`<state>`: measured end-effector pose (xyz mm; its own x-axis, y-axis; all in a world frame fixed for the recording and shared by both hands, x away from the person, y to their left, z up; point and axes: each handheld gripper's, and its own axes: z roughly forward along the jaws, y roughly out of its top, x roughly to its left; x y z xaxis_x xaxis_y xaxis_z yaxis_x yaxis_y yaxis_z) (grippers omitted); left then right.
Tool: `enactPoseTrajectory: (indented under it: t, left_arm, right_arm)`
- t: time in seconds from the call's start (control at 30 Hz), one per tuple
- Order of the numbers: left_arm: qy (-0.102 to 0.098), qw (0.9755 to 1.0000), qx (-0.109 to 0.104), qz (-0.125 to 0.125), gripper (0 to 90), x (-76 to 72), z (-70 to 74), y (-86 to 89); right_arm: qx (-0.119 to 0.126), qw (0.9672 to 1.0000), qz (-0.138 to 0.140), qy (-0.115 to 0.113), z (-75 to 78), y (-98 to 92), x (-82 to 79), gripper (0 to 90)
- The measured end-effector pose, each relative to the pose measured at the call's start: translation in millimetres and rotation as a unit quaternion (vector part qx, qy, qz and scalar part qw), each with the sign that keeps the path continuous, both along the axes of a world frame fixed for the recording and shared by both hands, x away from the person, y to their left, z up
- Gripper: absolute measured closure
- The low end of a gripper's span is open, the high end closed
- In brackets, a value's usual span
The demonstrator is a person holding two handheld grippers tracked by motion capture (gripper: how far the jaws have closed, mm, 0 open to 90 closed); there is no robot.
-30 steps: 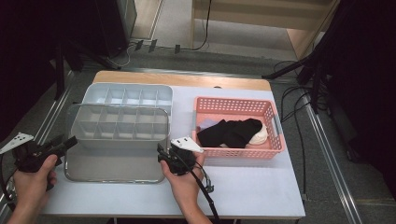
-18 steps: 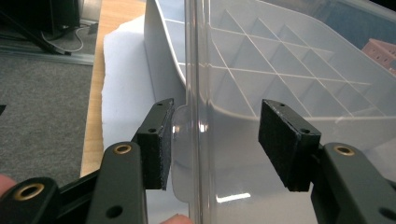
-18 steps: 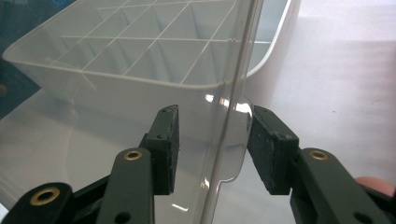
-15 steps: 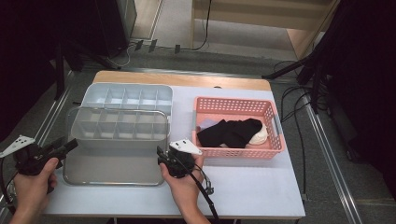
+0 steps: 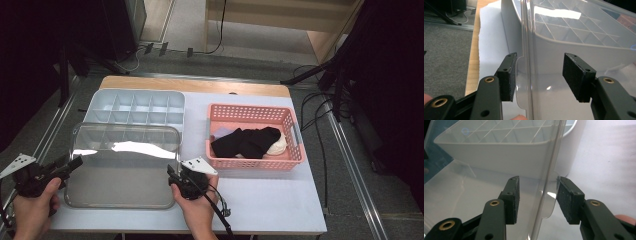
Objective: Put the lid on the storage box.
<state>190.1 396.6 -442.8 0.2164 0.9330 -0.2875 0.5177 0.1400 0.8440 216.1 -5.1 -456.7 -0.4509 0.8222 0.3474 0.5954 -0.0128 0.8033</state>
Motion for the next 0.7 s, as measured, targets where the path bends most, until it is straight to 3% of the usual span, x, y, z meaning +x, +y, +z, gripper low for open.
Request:
enactPoseTrajectory:
  t: [0.27, 0.4, 0.43, 0.7]
  left_arm:
    - [-0.003, 1.0000, 0.004, -0.003, 41.7, 10.0, 6.4, -1.3]
    - [0.006, 0.9999, 0.008, -0.004, 45.3, 15.3, 8.8, -2.4]
    - [0.005, 1.0000, 0.001, -0.002, 46.1, 15.0, 8.5, -1.7]
    - [0.005, 1.0000, 0.000, -0.007, 49.4, 9.1, 7.3, 1.6]
  right_arm:
    - [-0.009, 0.9999, 0.001, -0.013, 0.1, 1.1, 1.8, 49.9]
    - [-0.007, 0.9999, -0.004, -0.013, 2.9, -0.3, 6.4, 53.2]
    - [-0.001, 0.9999, 0.002, -0.011, 2.9, 0.0, 6.4, 55.9]
    - [-0.005, 1.0000, 0.004, -0.007, 2.6, 0.7, 2.4, 56.1]
